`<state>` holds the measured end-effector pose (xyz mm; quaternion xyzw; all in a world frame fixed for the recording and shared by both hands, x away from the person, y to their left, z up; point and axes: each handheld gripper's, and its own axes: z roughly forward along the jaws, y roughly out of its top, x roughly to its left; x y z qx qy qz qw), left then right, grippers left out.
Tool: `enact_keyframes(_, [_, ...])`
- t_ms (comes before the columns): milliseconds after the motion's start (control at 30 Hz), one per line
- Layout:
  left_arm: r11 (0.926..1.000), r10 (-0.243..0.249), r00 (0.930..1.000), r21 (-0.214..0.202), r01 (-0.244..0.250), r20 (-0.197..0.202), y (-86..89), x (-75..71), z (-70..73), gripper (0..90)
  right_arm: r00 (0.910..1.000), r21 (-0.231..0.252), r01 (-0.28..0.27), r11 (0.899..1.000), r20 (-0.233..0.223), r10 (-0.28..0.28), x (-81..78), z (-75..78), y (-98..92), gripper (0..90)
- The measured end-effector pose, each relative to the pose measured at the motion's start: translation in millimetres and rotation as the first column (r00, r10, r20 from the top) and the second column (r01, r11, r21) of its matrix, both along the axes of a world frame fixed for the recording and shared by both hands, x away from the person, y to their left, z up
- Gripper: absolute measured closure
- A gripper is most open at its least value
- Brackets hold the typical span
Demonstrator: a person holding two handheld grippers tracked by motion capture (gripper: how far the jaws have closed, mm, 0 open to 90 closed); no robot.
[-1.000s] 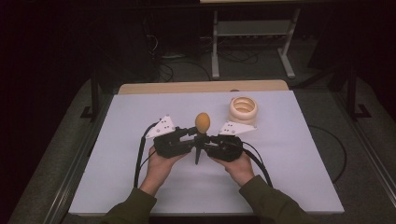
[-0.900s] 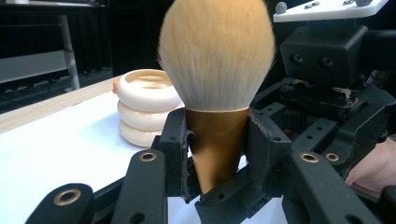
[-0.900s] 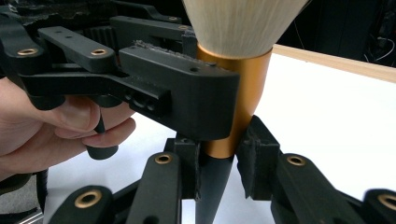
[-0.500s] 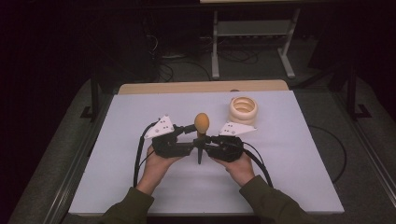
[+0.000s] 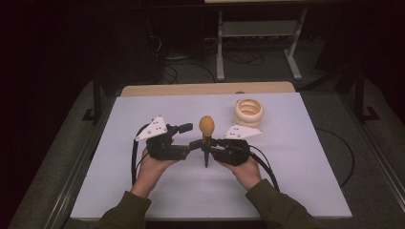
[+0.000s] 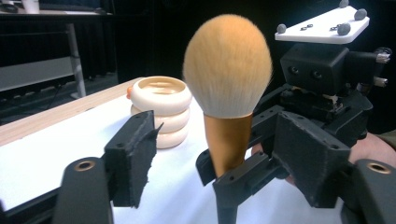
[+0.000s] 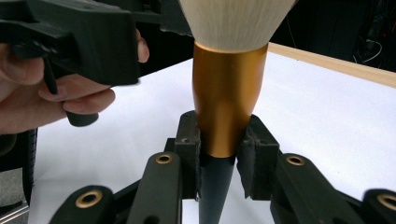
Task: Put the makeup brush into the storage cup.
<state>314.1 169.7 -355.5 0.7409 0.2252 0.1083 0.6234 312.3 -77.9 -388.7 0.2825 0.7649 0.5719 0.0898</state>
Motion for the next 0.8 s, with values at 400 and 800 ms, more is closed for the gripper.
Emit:
enact_keyframes(400, [0.9994,0.018,0.9997,0.029,-0.018,-0.013,17.8,-5.6,0.1,18.7,1.0,-0.006,-0.007,1.0,0.001,0.007,0.9,1.7,-4.3,70.5])
enact_keyframes(800, [0.9959,0.074,0.9971,0.052,-0.074,-0.013,45.2,-18.1,-5.8,16.6,0.9999,-0.004,-0.012,1.0,-0.001,0.012,0.6,3.7,-6.8,70.5])
